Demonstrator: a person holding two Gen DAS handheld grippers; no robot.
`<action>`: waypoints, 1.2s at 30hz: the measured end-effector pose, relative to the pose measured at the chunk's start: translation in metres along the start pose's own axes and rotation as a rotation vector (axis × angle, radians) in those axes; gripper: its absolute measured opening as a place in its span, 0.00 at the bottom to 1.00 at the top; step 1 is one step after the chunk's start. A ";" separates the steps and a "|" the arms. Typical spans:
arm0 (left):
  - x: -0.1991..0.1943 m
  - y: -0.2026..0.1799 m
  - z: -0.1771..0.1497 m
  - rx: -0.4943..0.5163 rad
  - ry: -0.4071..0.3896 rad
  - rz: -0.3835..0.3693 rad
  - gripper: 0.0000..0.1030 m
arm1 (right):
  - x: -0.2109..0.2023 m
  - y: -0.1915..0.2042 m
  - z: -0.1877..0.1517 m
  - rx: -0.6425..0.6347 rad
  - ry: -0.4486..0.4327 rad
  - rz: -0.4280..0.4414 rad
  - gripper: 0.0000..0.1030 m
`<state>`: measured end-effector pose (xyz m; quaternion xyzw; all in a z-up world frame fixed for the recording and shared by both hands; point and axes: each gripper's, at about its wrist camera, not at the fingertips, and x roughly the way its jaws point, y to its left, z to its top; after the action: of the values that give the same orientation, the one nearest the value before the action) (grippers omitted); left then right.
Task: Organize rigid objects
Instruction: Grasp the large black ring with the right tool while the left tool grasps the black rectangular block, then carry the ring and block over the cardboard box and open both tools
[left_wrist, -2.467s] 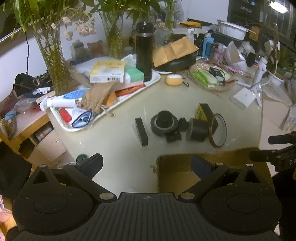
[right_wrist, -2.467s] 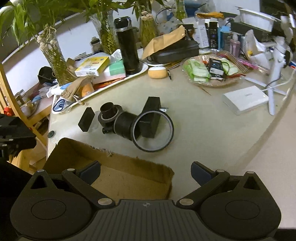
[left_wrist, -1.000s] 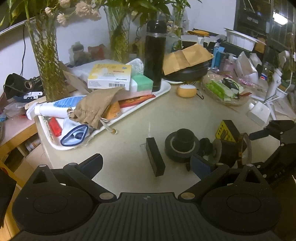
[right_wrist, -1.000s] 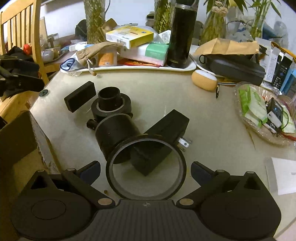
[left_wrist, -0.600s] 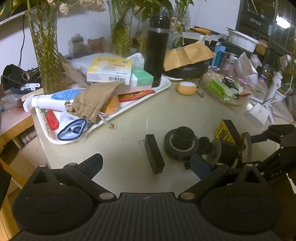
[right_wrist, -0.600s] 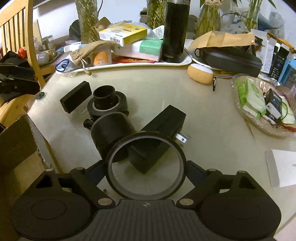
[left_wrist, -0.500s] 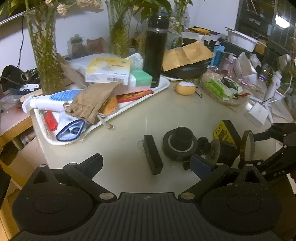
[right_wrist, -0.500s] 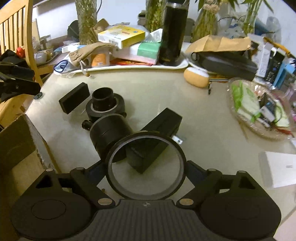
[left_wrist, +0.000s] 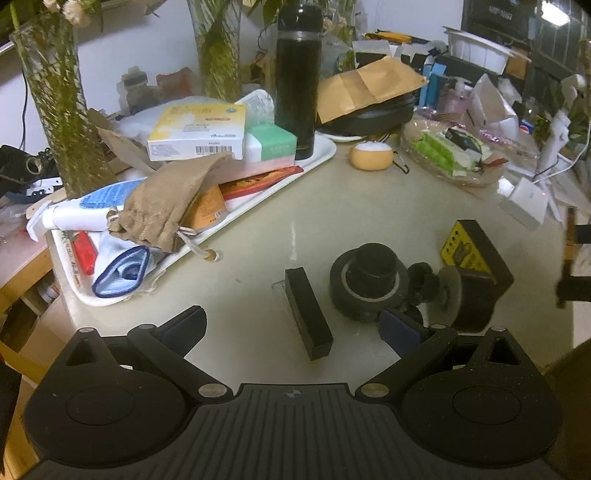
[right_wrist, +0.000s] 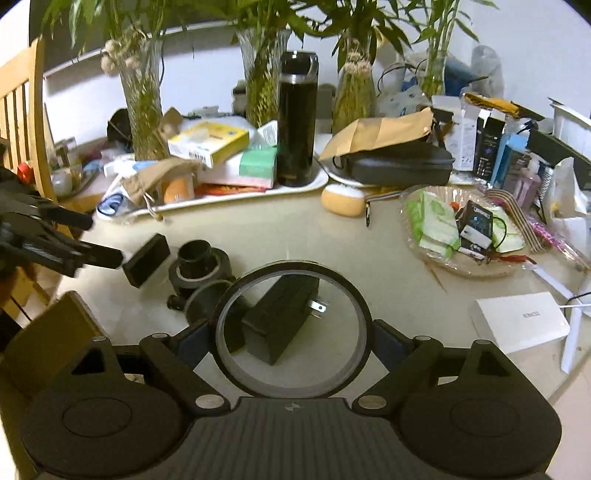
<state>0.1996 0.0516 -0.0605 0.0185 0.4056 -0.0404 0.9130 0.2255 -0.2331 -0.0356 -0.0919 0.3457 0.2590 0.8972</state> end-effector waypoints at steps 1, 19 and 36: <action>0.003 0.000 0.000 -0.002 0.006 -0.001 0.97 | -0.002 0.001 -0.001 0.004 -0.004 0.001 0.89; 0.050 -0.005 0.006 0.012 0.099 0.000 0.16 | -0.015 0.007 -0.008 0.016 -0.020 -0.008 0.89; 0.015 -0.002 0.017 -0.056 -0.008 -0.065 0.15 | -0.011 0.001 -0.007 0.057 -0.030 -0.012 0.89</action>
<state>0.2223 0.0477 -0.0604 -0.0203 0.4035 -0.0590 0.9129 0.2139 -0.2388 -0.0338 -0.0644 0.3391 0.2450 0.9060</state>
